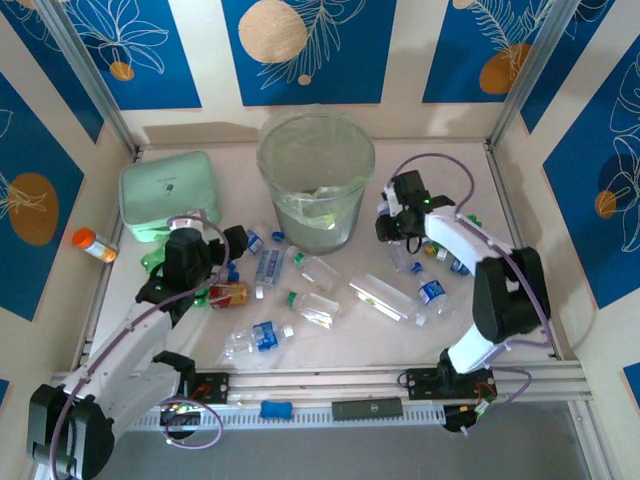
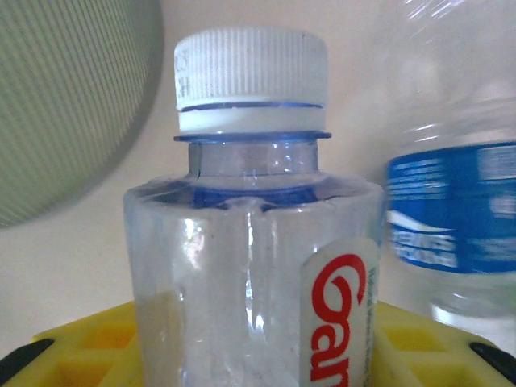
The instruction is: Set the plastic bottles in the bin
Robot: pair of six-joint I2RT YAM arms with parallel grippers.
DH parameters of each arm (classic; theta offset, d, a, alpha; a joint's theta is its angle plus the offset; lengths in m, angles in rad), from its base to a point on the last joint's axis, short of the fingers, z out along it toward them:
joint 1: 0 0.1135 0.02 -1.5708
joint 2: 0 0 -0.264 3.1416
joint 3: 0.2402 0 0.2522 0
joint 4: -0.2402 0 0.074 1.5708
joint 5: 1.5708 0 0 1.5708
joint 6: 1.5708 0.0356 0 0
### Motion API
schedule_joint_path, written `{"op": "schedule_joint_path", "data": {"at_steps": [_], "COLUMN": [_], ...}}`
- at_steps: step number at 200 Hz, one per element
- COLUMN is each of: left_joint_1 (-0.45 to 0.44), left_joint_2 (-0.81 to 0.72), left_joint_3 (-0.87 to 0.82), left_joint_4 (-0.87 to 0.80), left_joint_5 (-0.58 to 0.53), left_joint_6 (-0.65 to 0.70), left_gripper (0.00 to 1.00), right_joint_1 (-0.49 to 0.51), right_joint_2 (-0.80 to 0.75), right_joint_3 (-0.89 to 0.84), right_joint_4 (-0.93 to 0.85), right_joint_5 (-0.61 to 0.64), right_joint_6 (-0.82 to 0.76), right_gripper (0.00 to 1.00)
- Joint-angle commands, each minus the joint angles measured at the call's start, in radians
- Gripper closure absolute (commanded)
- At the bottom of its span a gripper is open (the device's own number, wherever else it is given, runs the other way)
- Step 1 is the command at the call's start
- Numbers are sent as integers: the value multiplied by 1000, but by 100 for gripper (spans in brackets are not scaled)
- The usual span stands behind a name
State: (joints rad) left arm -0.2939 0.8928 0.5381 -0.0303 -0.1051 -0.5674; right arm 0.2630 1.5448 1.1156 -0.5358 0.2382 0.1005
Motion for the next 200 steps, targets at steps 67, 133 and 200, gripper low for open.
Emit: {"op": "schedule_joint_path", "data": {"at_steps": [67, 133, 200], "left_joint_1": [115, 152, 151], "left_joint_2": [18, 27, -33], "left_joint_3": [-4, -42, -61], "left_joint_4": [32, -3, -94], "left_joint_5": [132, 232, 265], "left_joint_6": [-31, -31, 11], "left_gripper": [0, 0, 0], "right_joint_1": [-81, 46, 215], "right_joint_2": [-373, -142, 263], "right_joint_3": [210, 533, 927], "right_joint_4": [11, 123, 45], "right_joint_5": [-217, -338, -318], "right_joint_6": [143, 204, 149], "right_gripper": [53, 54, 55]}}
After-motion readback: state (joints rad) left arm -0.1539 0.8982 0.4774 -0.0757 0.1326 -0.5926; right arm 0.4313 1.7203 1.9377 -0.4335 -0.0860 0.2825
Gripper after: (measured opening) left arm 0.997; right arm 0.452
